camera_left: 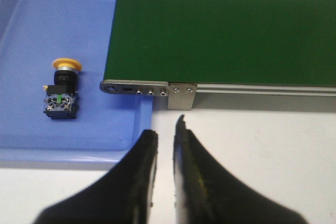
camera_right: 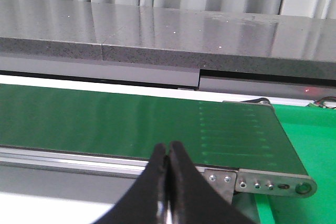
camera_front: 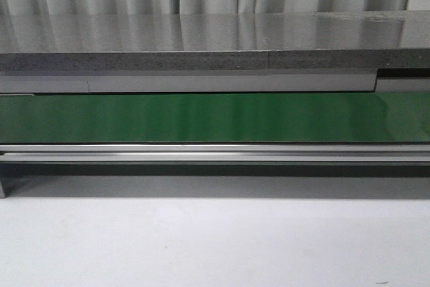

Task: Move button from left to right
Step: 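Move the left gripper down over the yellow-capped button in the blue tray, then close the left gripper around the button's black body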

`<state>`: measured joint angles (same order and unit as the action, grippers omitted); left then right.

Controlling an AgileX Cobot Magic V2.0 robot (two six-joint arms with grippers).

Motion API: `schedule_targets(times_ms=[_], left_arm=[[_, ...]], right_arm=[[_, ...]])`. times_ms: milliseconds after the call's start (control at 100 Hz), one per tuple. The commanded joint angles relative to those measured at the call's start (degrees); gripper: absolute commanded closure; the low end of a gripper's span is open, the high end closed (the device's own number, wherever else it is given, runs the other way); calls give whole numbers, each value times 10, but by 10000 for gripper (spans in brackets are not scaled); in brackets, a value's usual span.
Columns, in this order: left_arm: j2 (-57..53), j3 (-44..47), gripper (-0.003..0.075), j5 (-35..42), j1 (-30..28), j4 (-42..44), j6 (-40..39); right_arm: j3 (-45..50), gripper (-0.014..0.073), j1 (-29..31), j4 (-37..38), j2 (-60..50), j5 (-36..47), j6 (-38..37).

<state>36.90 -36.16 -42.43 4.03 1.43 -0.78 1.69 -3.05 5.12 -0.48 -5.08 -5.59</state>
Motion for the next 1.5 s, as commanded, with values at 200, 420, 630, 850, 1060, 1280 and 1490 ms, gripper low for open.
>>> schedule_targets(times_ms=[200,420,630,850,1060,1280,1490], left_arm=[[4,-21,40,37,4,-7,-7],[4,-21,57,55,4,-20,-7],[30,-42,57,37,-23,-14,-7],[132,-114,57,21,-113,16,-7],[256,-179,57,27,-196,17,18],[396,-223,57,39,-232,17,25],[498,-236,57,71,-232,15,25]], right_arm=[[0,662,-1,6,-9,44,0],[0,662,-1,6,-9,44,0],[0,662,-1,6,-9,44,0],[0,662,-1,6,-9,44,0],[0,662,-1,6,-9,44,0],[0,662,-1,6,-9,44,0],[0,662,-1,6,-9,44,0]])
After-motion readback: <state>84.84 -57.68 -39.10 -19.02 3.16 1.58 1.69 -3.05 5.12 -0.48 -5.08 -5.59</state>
